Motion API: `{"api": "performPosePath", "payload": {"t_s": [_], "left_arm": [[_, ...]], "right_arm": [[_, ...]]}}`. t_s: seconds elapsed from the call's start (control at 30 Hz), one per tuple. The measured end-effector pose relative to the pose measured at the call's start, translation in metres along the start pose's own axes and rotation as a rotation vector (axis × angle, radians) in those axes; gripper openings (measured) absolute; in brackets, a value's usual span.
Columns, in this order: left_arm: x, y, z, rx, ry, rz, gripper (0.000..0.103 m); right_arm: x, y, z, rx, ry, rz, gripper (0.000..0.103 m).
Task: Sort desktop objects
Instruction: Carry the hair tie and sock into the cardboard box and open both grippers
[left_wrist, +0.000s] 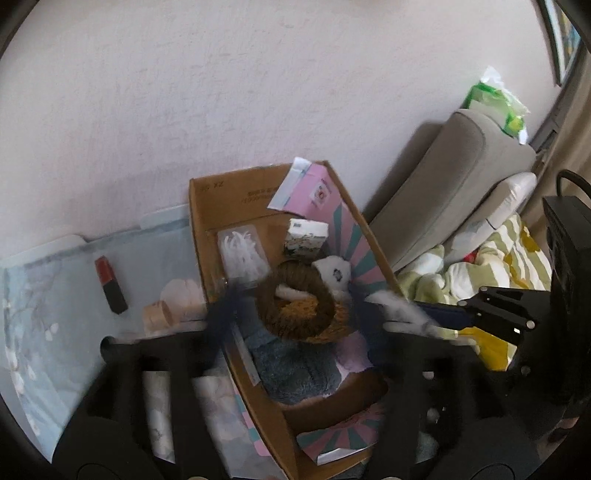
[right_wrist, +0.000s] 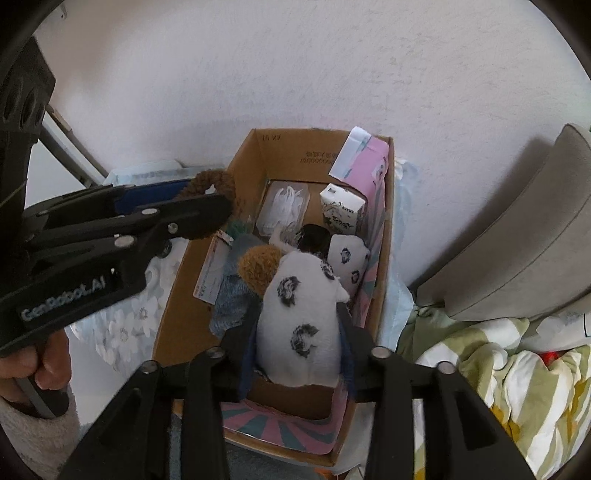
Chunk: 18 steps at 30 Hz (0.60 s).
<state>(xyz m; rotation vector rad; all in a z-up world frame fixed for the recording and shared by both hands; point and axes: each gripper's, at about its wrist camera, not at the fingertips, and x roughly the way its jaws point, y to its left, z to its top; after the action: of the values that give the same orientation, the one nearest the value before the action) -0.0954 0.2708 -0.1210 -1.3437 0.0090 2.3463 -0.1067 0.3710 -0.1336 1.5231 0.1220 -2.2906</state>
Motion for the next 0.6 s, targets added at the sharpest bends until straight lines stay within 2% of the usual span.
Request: {"api": "performPosePath", "payload": {"t_s": [0.03,0.1,0.17,0.6], "left_arm": [[-0.001,0.001,0.0,-0.004,-0.012,0.016,0.103],[-0.003,0.002,-0.001,-0.004,-0.024,0.021,0.103],[-0.004,0.005,-0.001,-0.01,-0.031,0.025,0.103],[-0.025,0.021,-0.001,-0.034,-0.067,0.044,0.103]], "right_arm": [[0.002,0.001,0.0,-0.011,0.003,0.008,0.048],[0.003,0.004,0.0,-0.026,0.007,0.005,0.07],[0.002,0.005,-0.001,-0.034,-0.011,-0.01,0.078],[-0.002,0.012,0.0,-0.053,-0.021,-0.036,0.078]]}}
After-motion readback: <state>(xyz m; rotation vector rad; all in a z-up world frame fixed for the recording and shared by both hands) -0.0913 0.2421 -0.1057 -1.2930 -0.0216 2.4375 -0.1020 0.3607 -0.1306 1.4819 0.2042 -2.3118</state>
